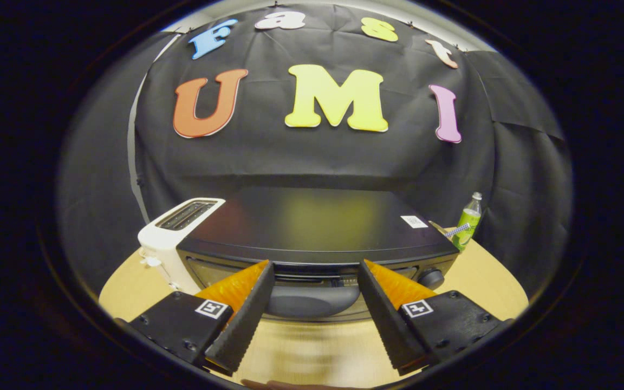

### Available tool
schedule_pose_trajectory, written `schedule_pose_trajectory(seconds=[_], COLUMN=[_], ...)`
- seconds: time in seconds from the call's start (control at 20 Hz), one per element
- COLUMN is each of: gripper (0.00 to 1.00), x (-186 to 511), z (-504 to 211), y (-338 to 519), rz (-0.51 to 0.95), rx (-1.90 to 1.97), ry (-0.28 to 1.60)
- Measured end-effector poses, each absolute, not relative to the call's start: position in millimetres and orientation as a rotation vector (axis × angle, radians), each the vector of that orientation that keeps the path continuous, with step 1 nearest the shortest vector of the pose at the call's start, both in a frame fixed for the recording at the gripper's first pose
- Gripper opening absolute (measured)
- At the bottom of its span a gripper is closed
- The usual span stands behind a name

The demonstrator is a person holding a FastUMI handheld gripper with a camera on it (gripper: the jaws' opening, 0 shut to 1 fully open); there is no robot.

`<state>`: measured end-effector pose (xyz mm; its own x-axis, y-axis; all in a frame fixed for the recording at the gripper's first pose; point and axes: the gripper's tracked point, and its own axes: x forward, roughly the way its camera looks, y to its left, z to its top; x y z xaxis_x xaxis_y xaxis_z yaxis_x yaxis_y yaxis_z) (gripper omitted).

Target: Open the toaster oven, put the food inside, and close the toaster oven door.

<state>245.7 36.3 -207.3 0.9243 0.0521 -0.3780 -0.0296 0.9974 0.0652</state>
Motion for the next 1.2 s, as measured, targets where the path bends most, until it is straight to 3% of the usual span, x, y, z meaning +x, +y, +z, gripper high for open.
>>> schedule_pose_trajectory(seconds=[1.2], gripper=[1.0], x=[128.4], z=[-296.1], y=[36.1], rz=[0.084], rx=[-0.087], ry=[0.614])
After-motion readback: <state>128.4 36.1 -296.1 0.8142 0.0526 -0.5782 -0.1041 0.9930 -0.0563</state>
